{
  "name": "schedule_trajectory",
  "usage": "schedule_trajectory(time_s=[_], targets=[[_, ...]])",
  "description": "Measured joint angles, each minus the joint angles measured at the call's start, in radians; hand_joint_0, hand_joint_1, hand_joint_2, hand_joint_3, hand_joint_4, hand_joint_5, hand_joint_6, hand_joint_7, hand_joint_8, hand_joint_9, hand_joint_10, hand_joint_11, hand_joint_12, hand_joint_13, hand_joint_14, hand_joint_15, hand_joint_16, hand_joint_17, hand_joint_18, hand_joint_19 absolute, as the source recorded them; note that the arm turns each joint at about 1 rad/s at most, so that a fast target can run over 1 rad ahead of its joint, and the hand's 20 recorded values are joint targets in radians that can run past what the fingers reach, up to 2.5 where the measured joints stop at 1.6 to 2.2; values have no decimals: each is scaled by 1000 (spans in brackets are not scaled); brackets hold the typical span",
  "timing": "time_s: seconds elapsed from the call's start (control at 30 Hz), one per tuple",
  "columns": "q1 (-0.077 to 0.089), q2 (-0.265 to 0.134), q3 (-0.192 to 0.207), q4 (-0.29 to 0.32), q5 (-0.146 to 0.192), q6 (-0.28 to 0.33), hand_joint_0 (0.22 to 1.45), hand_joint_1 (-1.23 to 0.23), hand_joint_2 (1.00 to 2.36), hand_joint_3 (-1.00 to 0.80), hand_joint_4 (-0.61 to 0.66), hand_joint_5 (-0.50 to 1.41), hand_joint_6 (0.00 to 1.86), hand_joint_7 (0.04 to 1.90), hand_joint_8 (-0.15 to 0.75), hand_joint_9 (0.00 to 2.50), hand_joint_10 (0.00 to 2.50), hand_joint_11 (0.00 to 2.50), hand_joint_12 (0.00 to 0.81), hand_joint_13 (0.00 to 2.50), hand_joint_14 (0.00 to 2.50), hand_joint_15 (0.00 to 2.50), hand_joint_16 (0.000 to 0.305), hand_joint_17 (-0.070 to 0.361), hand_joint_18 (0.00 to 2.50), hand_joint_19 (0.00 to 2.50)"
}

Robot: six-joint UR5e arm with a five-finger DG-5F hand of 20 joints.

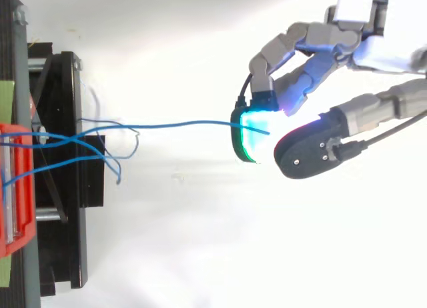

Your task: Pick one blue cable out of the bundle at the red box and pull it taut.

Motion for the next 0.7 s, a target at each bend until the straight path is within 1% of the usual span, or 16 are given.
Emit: schedule_trajectory(time_s=[0.13, 0.23, 0.3, 0.33, 0.43, 0.53, 0.7], targets=[[3, 0, -68, 95, 3, -6, 632, -729, 1026, -32, -122, -176, 946, 1170, 281, 977, 13, 1098, 377, 637, 14, 384, 48, 108, 566, 253], [6, 0, -120, 183, 9, -7, 633, -729, 1026, -32, -122, -176, 947, 1167, 284, 973, 13, 1093, 376, 637, 13, 386, 48, 108, 566, 256], [9, 1, -137, 231, 17, -9, 634, -730, 1026, -35, -125, -176, 948, 1155, 282, 973, 12, 1097, 376, 637, 13, 378, 48, 108, 564, 249], [11, 1, -144, 264, 24, -10, 634, -730, 1026, -35, -126, -176, 947, 1166, 284, 974, 13, 1083, 376, 636, 13, 381, 48, 108, 564, 253], [15, 1, -151, 324, 35, -16, 635, -730, 1026, -37, -127, -177, 948, 1163, 284, 973, 13, 1084, 375, 635, 13, 388, 48, 108, 563, 253], [17, 1, -153, 345, 40, -24, 635, -730, 1026, -38, -125, -177, 948, 1165, 283, 969, 13, 1078, 374, 634, 13, 388, 48, 108, 563, 250], [16, 1, -154, 350, 41, -36, 635, -729, 1026, -37, -126, -177, 948, 1162, 285, 966, 14, 1074, 375, 631, 13, 380, 48, 108, 562, 250]])
